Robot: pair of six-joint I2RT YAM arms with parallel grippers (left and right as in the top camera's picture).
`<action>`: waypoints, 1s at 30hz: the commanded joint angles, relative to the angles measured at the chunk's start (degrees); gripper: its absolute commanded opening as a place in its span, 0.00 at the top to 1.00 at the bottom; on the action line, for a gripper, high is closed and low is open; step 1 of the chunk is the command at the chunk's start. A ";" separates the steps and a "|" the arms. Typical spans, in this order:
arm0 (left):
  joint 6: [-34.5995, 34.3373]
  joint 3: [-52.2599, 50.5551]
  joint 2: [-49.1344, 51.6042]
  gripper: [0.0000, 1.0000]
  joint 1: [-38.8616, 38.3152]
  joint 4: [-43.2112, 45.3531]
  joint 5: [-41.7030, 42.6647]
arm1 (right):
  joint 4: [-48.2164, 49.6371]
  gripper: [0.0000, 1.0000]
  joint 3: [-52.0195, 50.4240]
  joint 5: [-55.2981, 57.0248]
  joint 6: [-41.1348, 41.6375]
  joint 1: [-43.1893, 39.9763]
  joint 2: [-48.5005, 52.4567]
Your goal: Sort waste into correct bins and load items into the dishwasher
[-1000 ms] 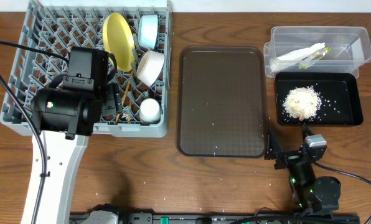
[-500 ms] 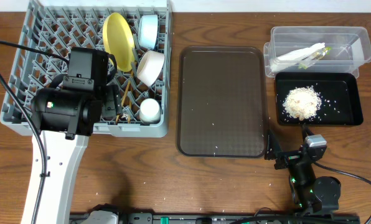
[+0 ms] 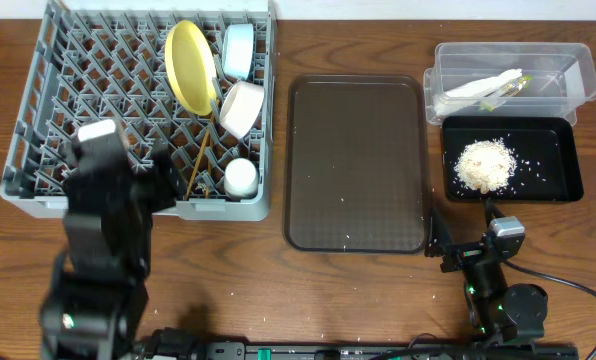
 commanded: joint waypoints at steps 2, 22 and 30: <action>0.39 -18.36 -13.38 0.12 3.08 9.92 6.23 | 0.02 0.01 -0.26 -0.28 0.42 -0.11 -0.39; 0.35 -54.82 -38.60 0.12 3.91 36.41 7.43 | 0.02 0.01 -0.26 -0.28 0.42 -0.11 -0.37; 0.42 -57.44 -42.97 0.12 3.91 34.40 7.02 | 0.02 0.01 -0.26 -0.26 0.42 -0.11 -0.39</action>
